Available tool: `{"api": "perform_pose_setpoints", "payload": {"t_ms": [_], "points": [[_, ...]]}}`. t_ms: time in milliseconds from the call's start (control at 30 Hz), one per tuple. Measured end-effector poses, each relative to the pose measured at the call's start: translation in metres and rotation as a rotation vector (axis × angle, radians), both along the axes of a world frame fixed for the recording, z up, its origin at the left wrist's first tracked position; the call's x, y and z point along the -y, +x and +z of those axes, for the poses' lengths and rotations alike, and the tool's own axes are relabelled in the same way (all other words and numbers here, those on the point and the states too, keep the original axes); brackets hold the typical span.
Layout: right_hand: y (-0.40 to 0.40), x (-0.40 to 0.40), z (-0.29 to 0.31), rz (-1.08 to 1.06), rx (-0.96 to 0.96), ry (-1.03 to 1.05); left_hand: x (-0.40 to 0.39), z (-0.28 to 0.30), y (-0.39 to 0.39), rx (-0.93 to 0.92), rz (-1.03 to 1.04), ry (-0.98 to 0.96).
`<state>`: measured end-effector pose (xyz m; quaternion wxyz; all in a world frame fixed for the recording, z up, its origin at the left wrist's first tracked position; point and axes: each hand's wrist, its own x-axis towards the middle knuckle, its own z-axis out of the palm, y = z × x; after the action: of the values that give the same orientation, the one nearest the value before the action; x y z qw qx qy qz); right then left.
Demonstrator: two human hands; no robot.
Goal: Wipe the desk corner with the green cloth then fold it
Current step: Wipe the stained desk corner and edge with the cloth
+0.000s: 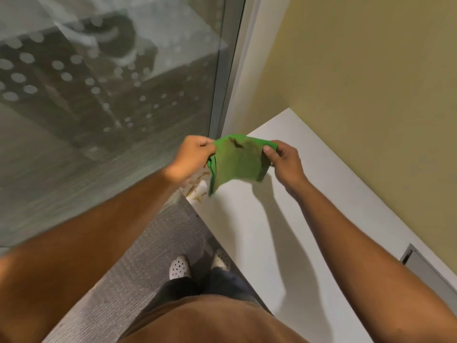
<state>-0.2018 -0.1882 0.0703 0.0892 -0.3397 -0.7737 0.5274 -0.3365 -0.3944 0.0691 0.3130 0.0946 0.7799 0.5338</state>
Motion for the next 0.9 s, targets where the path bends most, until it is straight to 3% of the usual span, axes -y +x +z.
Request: {"api": "perform_pose_setpoints", "payload": {"t_ms": [167,333,500,600,800,900], "points": [[0.0,-0.038,-0.006,0.048,-0.003,0.15,-0.013,0.001,-0.022,-0.464,-0.278,-0.195],[0.048,-0.039,-0.061,0.221,0.045,0.343,0.001,-0.055,0.011,-0.765,-0.538,-0.309],[0.09,-0.022,-0.112,0.625,0.081,0.532,0.028,-0.126,0.065,-0.76,-0.807,-0.682],[0.097,-0.015,-0.122,0.74,0.397,0.628,0.044,-0.143,0.103,-0.757,-0.703,-0.673],[0.045,0.003,-0.135,0.797,0.15,0.77,0.045,-0.166,0.182,-0.542,-0.014,-0.584],[0.009,0.019,-0.162,0.978,0.265,0.83,0.032,-0.188,0.214,-0.381,0.2,-0.569]]}}
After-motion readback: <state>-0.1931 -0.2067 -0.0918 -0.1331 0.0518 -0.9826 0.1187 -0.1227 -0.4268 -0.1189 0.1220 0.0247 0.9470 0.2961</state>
